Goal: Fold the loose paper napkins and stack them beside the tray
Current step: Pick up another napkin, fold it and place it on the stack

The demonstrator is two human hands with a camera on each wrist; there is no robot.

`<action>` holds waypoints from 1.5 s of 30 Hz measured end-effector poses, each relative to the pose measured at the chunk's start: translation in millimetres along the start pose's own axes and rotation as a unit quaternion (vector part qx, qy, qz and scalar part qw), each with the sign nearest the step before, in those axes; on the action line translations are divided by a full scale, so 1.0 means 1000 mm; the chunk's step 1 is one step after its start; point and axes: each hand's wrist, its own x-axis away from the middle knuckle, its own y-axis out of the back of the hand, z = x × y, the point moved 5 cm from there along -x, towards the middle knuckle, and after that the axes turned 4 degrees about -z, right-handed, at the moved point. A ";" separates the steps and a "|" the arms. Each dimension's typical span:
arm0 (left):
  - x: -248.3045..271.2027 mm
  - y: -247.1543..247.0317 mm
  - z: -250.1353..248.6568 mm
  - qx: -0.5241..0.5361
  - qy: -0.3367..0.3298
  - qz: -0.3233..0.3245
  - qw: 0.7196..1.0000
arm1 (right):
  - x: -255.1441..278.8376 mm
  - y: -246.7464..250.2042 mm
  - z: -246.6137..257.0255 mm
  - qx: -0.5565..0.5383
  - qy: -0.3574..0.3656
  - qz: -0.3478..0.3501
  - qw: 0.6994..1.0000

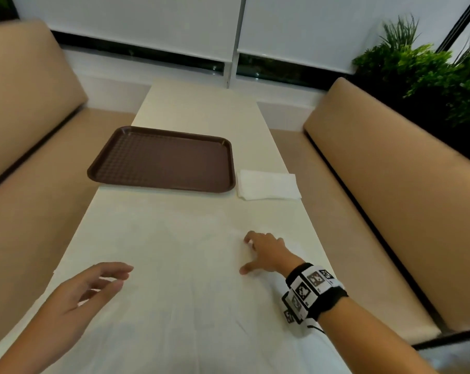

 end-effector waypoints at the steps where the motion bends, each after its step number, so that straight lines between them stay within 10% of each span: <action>1: 0.012 0.008 0.014 0.009 0.016 -0.015 1.000 | 0.000 -0.001 0.001 -0.015 0.002 0.006 1.000; 11: 0.068 0.052 0.110 0.005 0.115 -0.064 0.991 | 0.023 0.044 0.005 -0.204 0.011 -0.134 0.970; 22: -0.003 -0.009 -0.073 0.111 -0.100 -0.019 0.988 | 0.071 0.143 0.042 -0.649 0.133 -0.071 0.745; 34: -0.093 -0.104 -0.136 0.394 0.010 0.094 0.914 | 0.074 0.170 0.087 -0.573 0.189 -0.054 0.795; 41: -0.095 -0.098 -0.145 0.308 -0.021 0.087 0.947 | 0.079 0.194 0.071 -0.333 0.161 -0.252 0.894; 45: -0.091 -0.098 -0.155 0.262 -0.042 0.119 0.957 | 0.083 0.203 0.087 -0.241 0.183 -0.198 0.932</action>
